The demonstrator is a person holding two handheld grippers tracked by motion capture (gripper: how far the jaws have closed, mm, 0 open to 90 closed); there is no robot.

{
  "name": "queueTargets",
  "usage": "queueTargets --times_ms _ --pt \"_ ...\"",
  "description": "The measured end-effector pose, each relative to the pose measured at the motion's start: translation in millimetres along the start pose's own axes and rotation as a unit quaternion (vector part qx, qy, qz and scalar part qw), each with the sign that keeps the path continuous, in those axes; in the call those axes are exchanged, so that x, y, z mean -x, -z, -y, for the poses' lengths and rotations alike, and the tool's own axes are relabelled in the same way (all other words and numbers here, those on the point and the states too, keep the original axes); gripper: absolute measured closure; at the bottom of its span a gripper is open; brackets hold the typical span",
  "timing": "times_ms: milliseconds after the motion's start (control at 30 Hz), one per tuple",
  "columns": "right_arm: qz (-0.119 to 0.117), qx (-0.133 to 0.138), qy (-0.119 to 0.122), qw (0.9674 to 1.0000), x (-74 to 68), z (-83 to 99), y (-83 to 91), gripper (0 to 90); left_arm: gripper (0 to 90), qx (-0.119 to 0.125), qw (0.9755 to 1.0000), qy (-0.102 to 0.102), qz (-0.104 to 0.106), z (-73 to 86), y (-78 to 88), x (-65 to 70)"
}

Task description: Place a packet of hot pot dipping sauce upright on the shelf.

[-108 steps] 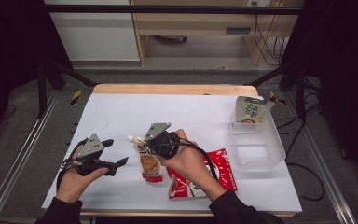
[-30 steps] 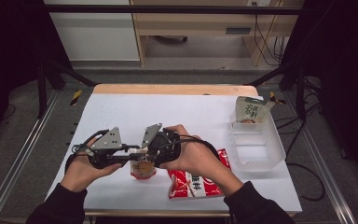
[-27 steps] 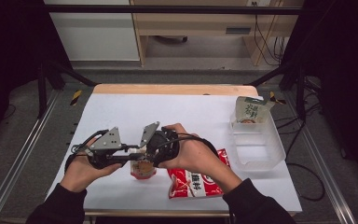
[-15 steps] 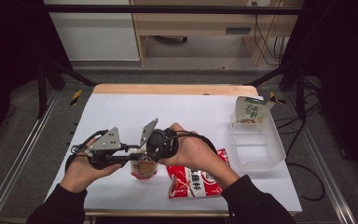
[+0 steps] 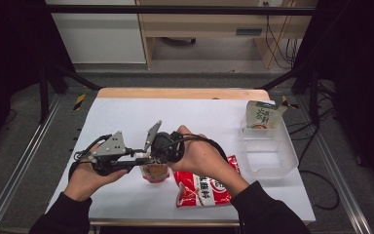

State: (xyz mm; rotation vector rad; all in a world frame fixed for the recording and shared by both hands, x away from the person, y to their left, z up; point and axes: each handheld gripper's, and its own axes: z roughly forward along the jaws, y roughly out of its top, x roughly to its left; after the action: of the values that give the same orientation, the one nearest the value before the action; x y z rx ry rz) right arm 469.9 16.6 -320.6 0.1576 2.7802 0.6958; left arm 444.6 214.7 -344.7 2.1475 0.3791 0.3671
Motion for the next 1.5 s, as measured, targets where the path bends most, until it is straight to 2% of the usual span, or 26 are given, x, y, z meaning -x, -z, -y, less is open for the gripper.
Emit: queueTargets --times_ms 67,133,233,300,400,533,633,733,833,933,1067,1200,1500 --pt "0.002 -0.004 0.003 1.0 1.2 -3.0 1.9 87.1 71.0 0.008 0.9999 0.008 -0.002 1.4 1.1 -1.3" --pt "0.004 -0.007 0.006 1.0 2.3 -6.0 3.7 87.2 56.8 0.014 0.9997 0.015 -0.014 3.2 2.0 -2.5" --pt "0.012 -0.013 0.011 0.9998 5.4 -9.8 6.9 87.2 40.1 0.026 0.9987 0.024 -0.037 7.0 5.6 -3.8" --pt "0.017 -0.013 0.01 0.9997 9.4 -11.4 10.3 87.2 30.7 0.027 0.998 0.031 -0.049 11.3 8.0 -3.9" --pt "0.024 -0.007 0.009 0.9997 14.9 -12.6 16.1 87.2 25.7 0.027 0.9968 0.048 -0.058 23.9 8.6 -4.0" --pt "0.034 0.001 0.006 0.9994 23.4 -13.1 26.3 87.1 18.9 0.011 0.995 0.068 -0.072 42.8 0.5 -2.2" --pt "0.044 0.004 0.005 0.999 30.2 -12.0 35.4 87.2 15.5 0.009 0.9927 0.084 -0.087 56.8 -4.9 -2.3" --pt "0.054 0.003 0.0 0.9986 37.2 -8.5 44.5 87.2 12.3 0.014 0.9902 0.104 -0.092 70.8 -8.2 -4.2" --pt "0.061 0.003 -0.007 0.9981 43.6 -3.1 51.3 87.2 9.9 0.009 0.9892 0.11 -0.097 81.8 -9.7 -6.3" --pt "0.067 0.001 -0.014 0.9977 49.8 3.9 57.2 87.1 9.1 0.018 0.987 0.125 -0.099 90.0 -9.6 -7.9" --pt "0.072 -0.001 -0.026 0.9971 55.9 13.8 62.1 87.2 7.5 0.011 0.9865 0.123 -0.108 96.9 -10.4 -7.2" --pt "0.077 -0.003 -0.038 0.9963 62.1 26.5 66.1 87.2 7.0 0.009 0.9852 0.129 -0.112 103.2 -11.0 -7.8" --pt "0.089 -0.006 -0.062 0.9941 76.8 56.5 79.6 87.2 6.8 0.005 0.9838 0.133 -0.121 106.6 -10.2 -8.8"
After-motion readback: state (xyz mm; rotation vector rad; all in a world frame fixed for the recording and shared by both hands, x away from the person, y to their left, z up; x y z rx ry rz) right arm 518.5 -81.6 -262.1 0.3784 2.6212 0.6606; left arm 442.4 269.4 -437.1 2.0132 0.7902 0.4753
